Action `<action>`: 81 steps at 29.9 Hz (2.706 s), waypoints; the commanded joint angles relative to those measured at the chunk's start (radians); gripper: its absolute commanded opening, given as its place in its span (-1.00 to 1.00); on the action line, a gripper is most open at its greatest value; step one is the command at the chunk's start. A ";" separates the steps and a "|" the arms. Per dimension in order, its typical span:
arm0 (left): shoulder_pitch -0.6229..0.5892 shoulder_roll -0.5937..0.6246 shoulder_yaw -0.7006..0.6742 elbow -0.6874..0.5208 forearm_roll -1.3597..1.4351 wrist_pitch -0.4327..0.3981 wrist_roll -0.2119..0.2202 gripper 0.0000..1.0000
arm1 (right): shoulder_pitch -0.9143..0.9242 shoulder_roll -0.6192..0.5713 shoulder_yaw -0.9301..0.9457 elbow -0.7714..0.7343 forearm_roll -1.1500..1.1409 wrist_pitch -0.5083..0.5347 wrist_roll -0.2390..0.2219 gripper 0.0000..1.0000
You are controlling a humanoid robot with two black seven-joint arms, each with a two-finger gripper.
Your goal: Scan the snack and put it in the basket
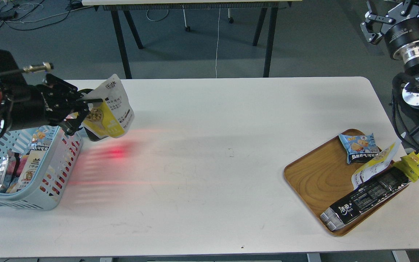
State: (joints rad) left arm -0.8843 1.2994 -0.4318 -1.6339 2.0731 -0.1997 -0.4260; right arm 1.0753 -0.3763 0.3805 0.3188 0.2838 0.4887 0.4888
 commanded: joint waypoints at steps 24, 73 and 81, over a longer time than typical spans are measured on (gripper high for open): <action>0.005 0.109 0.157 0.379 -0.183 0.086 -0.063 -0.98 | -0.002 0.020 -0.002 -0.001 -0.002 0.000 0.000 0.96; -0.105 -0.899 -0.366 1.121 -2.028 -0.248 0.075 0.99 | -0.027 -0.015 0.233 0.000 0.012 0.000 -0.137 0.97; -0.065 -0.924 -0.366 1.145 -2.329 -0.289 0.102 0.99 | -0.048 0.053 0.287 -0.007 0.011 0.000 -0.168 0.98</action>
State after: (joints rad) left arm -0.9730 0.3803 -0.7997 -0.4890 -0.1788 -0.4873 -0.3387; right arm 1.0291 -0.3455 0.6632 0.3156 0.2961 0.4887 0.3264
